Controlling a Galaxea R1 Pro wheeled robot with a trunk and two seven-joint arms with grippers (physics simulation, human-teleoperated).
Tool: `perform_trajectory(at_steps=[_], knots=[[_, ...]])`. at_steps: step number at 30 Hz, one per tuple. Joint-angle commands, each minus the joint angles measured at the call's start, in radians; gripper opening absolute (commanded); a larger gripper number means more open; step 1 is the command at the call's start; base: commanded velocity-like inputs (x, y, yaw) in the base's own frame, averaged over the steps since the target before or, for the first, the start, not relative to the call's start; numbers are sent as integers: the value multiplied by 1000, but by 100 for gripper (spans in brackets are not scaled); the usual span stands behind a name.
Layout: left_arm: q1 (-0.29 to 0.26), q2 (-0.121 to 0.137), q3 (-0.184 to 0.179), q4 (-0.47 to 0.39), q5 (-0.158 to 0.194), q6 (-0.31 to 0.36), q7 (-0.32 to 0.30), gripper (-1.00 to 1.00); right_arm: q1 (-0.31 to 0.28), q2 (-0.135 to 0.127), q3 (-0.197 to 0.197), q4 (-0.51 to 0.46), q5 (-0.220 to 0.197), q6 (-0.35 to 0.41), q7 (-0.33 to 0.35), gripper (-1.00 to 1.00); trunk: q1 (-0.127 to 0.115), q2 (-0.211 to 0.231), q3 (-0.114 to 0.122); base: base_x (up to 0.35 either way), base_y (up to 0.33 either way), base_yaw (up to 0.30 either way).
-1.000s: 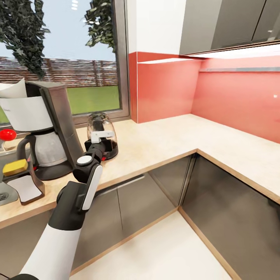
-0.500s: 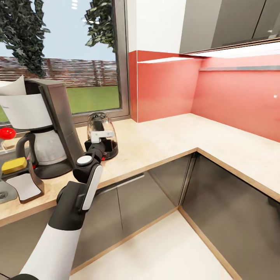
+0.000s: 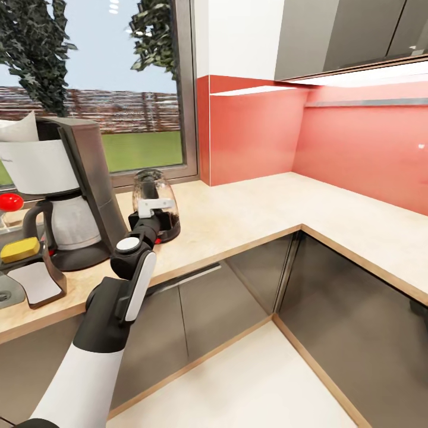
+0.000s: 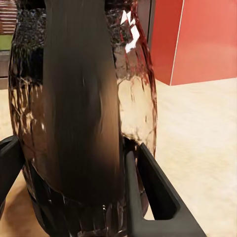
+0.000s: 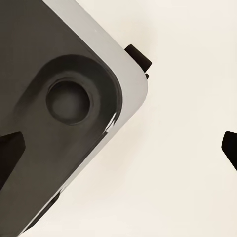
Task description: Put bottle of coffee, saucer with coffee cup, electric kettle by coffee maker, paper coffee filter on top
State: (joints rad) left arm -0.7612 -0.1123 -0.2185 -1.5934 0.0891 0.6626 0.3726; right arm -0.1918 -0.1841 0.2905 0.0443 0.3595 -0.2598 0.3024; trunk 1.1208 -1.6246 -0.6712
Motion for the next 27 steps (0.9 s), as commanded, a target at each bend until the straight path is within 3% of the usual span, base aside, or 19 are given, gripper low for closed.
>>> perform_trajectory(at_steps=[1, 10, 11, 27], knots=[[-1, 0, 0, 12, 9, 6, 9, -100, -1, 0, 6, 3, -2, -7, 0, 100, 0, 0, -1, 0, 0, 0], [0, 2, 4, 12, 9, 8, 9, -100, -1, 0, 6, 3, -1, -7, -1, 100, 0, 0, -1, 0, 0, 0], [-1, 2, 4, 12, 9, 8, 9, 100, -1, 0, 6, 3, -1, -7, -1, 100, 0, 0, -1, 0, 0, 0], [-1, 2, 5, 12, 9, 8, 9, 100, -1, 0, 6, 3, -1, -7, -2, 100, 0, 0, -1, 0, 0, 0]])
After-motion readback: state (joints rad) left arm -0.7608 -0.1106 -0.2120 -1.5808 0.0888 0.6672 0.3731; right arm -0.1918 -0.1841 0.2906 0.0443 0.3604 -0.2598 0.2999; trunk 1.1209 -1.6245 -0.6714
